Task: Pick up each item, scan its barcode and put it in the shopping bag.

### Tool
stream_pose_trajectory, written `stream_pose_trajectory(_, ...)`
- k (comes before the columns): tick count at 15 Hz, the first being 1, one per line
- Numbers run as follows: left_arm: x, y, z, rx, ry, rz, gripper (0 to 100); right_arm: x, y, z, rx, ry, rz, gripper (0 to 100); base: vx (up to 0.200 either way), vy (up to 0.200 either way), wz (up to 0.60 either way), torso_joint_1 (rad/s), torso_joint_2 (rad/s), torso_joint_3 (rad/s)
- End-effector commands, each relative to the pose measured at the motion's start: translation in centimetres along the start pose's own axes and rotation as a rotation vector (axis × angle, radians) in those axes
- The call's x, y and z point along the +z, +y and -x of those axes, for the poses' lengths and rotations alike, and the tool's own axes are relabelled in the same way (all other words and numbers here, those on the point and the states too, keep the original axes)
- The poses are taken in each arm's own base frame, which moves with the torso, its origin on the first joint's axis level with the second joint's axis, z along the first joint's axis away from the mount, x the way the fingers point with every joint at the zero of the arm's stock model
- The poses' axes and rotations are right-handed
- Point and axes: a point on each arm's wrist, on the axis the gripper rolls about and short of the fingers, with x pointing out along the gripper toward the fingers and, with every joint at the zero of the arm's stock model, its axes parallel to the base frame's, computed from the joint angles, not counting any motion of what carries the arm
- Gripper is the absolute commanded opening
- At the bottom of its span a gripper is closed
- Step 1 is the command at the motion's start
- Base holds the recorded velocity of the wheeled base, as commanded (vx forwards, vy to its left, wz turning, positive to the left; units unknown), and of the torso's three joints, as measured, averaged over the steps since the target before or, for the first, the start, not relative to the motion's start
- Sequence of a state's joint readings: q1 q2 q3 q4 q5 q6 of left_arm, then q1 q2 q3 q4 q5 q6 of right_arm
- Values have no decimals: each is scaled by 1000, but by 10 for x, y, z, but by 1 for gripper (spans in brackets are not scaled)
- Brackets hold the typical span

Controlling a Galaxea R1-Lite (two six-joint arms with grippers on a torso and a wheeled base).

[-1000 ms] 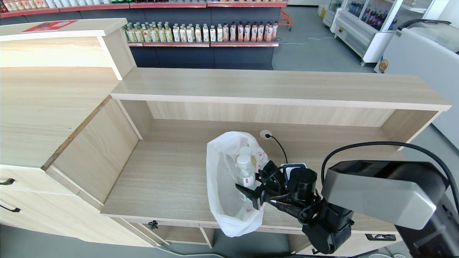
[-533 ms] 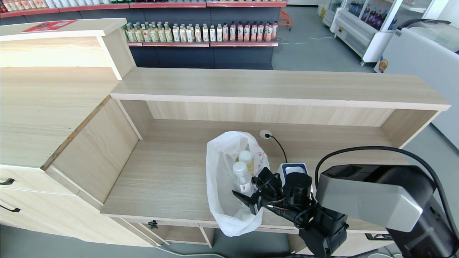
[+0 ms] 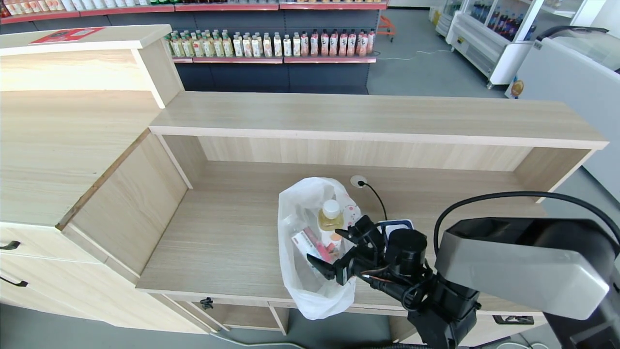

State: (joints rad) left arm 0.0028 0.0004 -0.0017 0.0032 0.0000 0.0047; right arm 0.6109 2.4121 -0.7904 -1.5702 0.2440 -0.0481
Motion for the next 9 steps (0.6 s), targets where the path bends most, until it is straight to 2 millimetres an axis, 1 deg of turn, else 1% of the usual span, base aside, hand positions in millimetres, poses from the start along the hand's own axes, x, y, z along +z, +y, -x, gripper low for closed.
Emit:
stream_pose_trajectory(1,0,0,0,0,0,2,100,34,9,7,-17,-71,-41,100,0,0,0,0,0,0)
stream_pose_trajectory(2,0,0,0,0,0,3,100,40,8,12,-23,-78,-48,100,0,0,0,0,0,0)
stream_pose_trajectory(3,0,0,0,0,0,3,100,40,5,17,-34,-69,-52,100,0,0,0,0,0,0)
stream_pose_trajectory(4,0,0,0,0,0,3,100,43,-1,29,-55,-54,-59,100,0,0,0,0,0,0)
stream_pose_trajectory(5,0,0,0,0,0,3,100,44,-1,36,-62,-42,-70,100,0,0,0,0,0,0)
stream_pose_trajectory(8,0,0,0,0,0,3,100,53,-1,46,-70,-53,-84,100,0,0,0,0,0,0)
stream_pose_trajectory(9,0,0,0,0,0,3,100,58,-5,52,-85,-61,-83,100,0,0,0,0,0,0)
